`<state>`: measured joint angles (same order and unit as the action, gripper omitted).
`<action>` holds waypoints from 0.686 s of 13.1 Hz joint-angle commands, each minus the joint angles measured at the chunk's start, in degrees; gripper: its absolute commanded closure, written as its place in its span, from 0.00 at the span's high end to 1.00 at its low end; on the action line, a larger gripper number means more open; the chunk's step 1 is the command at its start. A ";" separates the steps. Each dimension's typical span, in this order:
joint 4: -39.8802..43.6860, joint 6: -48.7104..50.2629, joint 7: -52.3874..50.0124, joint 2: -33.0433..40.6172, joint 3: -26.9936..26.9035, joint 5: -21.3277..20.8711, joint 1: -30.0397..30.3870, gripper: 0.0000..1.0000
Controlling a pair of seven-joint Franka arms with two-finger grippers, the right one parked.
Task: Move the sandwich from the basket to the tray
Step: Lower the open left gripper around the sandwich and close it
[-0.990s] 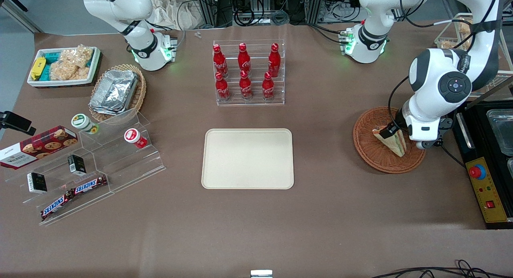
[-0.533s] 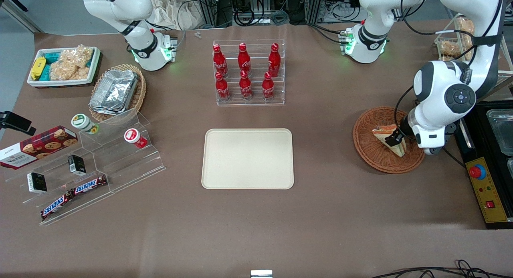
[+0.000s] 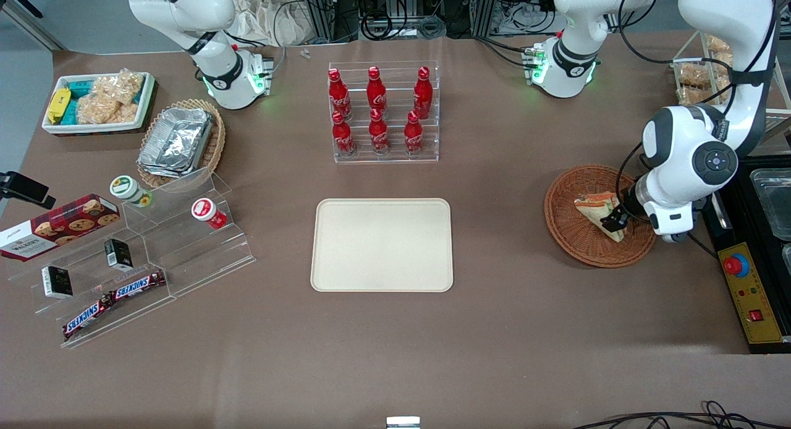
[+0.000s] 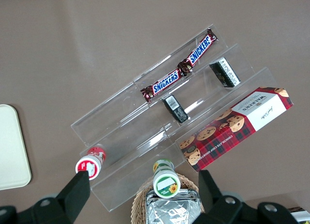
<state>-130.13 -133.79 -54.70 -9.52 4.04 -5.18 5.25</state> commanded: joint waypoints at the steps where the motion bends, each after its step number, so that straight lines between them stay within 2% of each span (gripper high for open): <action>1: -1.88 -3.66 -1.20 -1.63 -0.17 -0.98 0.02 1.00; 3: -1.97 -4.02 -1.20 -2.60 -0.61 -0.98 0.02 0.97; 4: -1.97 -4.28 -1.20 -3.04 -0.61 -0.98 -0.07 0.69; 5: -2.15 -4.28 -1.28 -2.87 -0.61 -0.98 -0.07 0.09; 6: -2.32 -4.20 -1.28 -2.70 -0.61 -0.98 -0.15 0.00; 9: -0.66 -1.92 0.11 1.60 -0.44 -0.80 -0.24 0.00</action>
<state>-131.17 -137.54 -54.69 -12.01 3.59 -5.19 5.24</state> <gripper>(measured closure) 0.476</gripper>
